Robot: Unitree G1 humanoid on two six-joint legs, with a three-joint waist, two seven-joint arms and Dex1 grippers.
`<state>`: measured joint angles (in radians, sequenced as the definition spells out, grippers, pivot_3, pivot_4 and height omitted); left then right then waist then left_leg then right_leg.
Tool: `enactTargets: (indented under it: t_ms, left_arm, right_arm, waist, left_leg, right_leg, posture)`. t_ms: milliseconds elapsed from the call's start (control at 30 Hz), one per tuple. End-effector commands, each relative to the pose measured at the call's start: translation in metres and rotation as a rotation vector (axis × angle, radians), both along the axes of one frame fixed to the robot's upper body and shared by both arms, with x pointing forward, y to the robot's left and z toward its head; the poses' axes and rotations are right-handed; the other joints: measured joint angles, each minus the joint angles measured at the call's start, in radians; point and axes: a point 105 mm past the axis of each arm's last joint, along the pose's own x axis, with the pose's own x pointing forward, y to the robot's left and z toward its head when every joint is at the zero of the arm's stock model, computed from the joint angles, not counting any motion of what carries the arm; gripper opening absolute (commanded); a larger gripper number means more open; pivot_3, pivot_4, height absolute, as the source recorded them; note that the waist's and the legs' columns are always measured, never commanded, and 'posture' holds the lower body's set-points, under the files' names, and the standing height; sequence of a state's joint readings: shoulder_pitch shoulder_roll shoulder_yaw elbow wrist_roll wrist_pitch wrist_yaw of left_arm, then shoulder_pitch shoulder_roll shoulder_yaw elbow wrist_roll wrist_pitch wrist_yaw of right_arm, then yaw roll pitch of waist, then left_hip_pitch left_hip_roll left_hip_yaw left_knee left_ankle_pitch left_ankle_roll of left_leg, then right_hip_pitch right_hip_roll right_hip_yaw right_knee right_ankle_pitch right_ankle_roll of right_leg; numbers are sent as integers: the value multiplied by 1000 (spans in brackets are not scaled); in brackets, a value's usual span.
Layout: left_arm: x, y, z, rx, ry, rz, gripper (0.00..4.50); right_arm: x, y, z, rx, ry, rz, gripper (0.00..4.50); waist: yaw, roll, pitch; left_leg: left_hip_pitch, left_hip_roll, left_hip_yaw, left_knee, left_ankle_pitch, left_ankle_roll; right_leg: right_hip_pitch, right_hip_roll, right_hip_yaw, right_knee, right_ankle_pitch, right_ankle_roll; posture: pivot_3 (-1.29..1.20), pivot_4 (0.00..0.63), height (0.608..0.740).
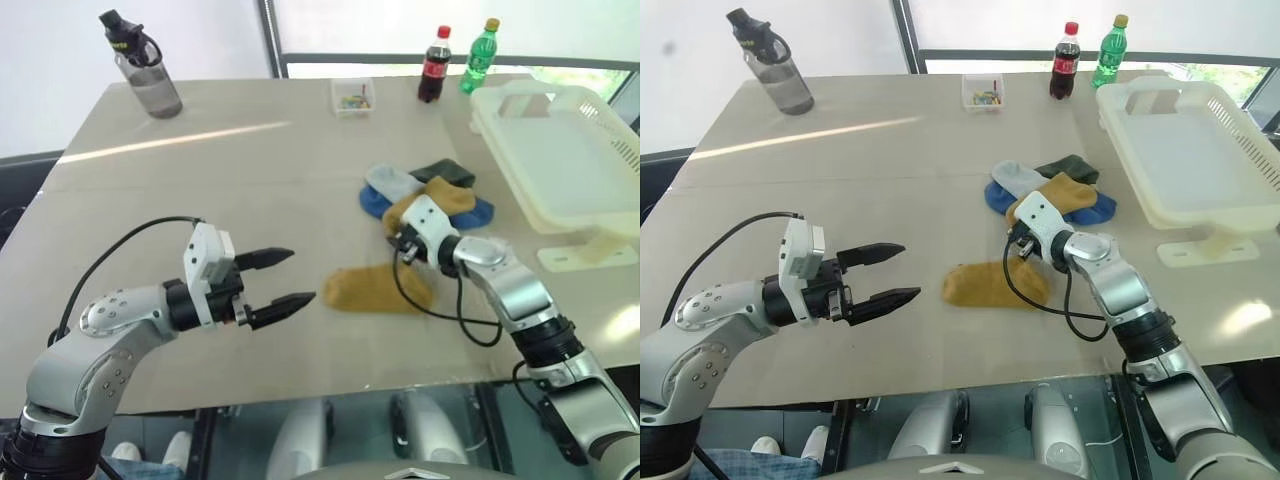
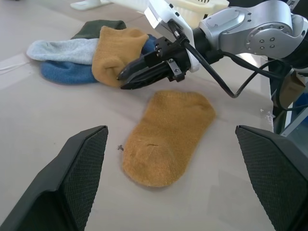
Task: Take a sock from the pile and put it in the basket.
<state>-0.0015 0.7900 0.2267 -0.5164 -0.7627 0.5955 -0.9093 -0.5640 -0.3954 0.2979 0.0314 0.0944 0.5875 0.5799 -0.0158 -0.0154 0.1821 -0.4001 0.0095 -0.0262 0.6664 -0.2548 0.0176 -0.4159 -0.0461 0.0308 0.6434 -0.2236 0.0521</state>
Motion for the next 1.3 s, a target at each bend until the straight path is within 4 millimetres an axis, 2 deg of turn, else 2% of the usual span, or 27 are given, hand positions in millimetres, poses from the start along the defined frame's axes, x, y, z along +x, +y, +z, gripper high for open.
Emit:
enactTargets:
  t_ms: [33, 200, 333, 433, 500, 533, 633, 833, 933, 1000, 1067, 1167, 1300]
  left_arm:
    - [-1, 0, 6, 0, -41, 4, 4500]
    - [-1, 0, 5, -3, -41, 5, 4500]
    - [-1, 0, 5, -5, -41, 8, 4500]
    - [-1, 0, 5, -5, -41, 10, 4500]
    - [-1, 0, 5, -6, -41, 9, 4500]
    - [-1, 0, 5, -7, -42, 9, 4500]
    - [0, 0, 5, -7, -42, 7, 4500]
    - [0, 0, 5, -4, -42, 3, 4500]
    - [1, 0, 5, -3, -44, 3, 4500]
    - [1, 0, 5, -3, -44, 3, 4500]
    - [0, 0, 5, -2, -44, 4, 4500]
    - [0, 0, 5, -2, -44, 5, 4500]
    - [0, 0, 5, -2, -43, 5, 4500]
  right_arm:
    - [2, -2, 11, -1, -14, 0, 43]
    - [2, -3, 13, -9, -21, -4, 43]
    - [0, 5, 37, 32, -138, 64, 43]
    - [-6, 7, 40, 33, -141, 110, 43]
    - [-8, 5, 38, 4, -136, 126, 608]
    - [-3, 2, 41, -1, -162, 83, 905]
    - [7, -5, 42, -7, -175, 11, 2315]
    - [14, -12, 24, -47, -101, -47, 2315]
    - [15, -12, 18, -50, -77, -55, 1513]
    - [15, -11, 18, -51, -77, -51, 474]
    - [15, -10, 19, -50, -78, -48, 74]
    - [15, -8, 21, -47, -87, -43, 74]
    - [12, 2, 36, -7, -124, 0, 74]
  waist:
    - [0, 0, 0]
    - [0, 0, 0]
    - [0, 0, 0]
    - [0, 0, 0]
    - [1, 0, 0]
    - [1, 0, 0]
    - [0, 0, 0]
    - [0, 0, 0]
    - [0, 0, 0]
    - [0, 0, 0]
    - [0, 0, 0]
    - [-1, 0, 0]
    - [-2, 0, 0]
  left_leg:
    - [0, 0, 0, 0, 0, 0]
    - [0, 0, 0, 0, 0, 0]
    - [0, 0, 0, 0, 0, 0]
    - [0, 0, 0, 0, 0, 0]
    - [0, 0, 0, 0, 0, 0]
    - [0, 0, 0, 0, 0, 0]
    - [0, 0, 0, 0, 0, 0]
    - [0, 0, 0, 0, 0, 0]
    - [0, 0, 1, 0, 0, 0]
    - [0, 0, 1, 0, 0, 0]
    - [0, 0, 1, 0, 0, 0]
    - [0, 0, 1, 0, 0, 0]
    - [0, 0, 0, 0, 0, 0]
  right_leg:
    - [0, 0, 0, 0, 0, 0]
    - [0, 0, 0, 0, 0, 0]
    - [0, 0, 0, 0, 0, 0]
    - [0, 0, 0, 0, 0, 0]
    - [0, 0, 0, 0, 0, 0]
    - [0, 0, 0, 0, 0, 0]
    - [0, 0, 0, 0, 0, 0]
    - [0, 0, 0, 0, 0, 0]
    - [0, 0, 0, 0, 0, 0]
    - [0, 0, 0, 0, 0, 0]
    - [0, 0, 0, 0, 0, 0]
    - [0, 0, 0, 0, 0, 0]
    - [0, 0, 0, 0, 0, 0]
  posture:
    - [0, 150, 740]
    - [0, 150, 740]
    - [0, 150, 740]
    - [0, 150, 740]
    - [0, 150, 740]
    - [0, 150, 740]
    - [0, 150, 740]
    - [0, 150, 740]
    - [0, 150, 740]
    - [0, 150, 740]
    - [0, 150, 740]
    - [0, 150, 740]
    - [0, 150, 740]
